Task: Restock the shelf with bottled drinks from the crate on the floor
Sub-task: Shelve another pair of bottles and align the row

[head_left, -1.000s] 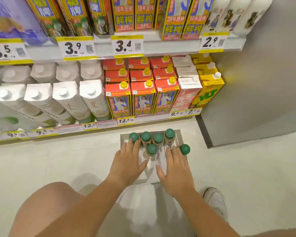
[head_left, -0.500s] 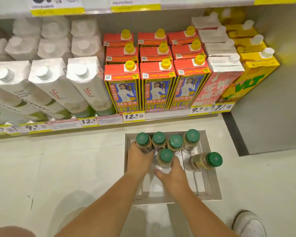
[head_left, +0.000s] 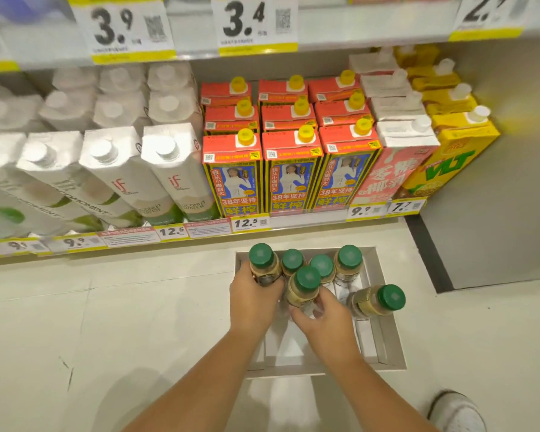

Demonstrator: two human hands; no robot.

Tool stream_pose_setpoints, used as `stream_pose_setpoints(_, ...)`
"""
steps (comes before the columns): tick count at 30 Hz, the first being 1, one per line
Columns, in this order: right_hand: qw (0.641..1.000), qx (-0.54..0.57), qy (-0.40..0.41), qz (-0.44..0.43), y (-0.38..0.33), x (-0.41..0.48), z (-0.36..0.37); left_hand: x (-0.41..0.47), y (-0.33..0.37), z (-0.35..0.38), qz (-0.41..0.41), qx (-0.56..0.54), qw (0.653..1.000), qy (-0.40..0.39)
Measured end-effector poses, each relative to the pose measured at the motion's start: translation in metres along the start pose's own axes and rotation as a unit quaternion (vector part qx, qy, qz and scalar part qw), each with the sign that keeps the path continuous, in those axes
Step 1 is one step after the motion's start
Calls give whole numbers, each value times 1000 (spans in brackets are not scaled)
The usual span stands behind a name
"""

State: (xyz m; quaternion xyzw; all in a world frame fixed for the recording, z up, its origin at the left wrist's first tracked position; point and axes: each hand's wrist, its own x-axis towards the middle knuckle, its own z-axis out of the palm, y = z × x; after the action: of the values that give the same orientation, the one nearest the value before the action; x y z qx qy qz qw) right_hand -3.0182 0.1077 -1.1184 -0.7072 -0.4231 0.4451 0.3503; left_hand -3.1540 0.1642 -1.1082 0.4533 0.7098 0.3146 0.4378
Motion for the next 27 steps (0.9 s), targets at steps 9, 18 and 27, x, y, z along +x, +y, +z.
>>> stream_pose_setpoints(9, 995, -11, 69, -77, -87, -36, -40, -36, 80, -62, 125, 83, 989, 9)
stream_pose_setpoints(18, 974, -2, 139, -176, -213, -40, -104, -58, 211, -105, 232, 45, 972, 18)
stream_pose_setpoints(27, 934, 9, 224, -278, -354, -34, -186, -79, 385, -149, 372, 27, 925, 68)
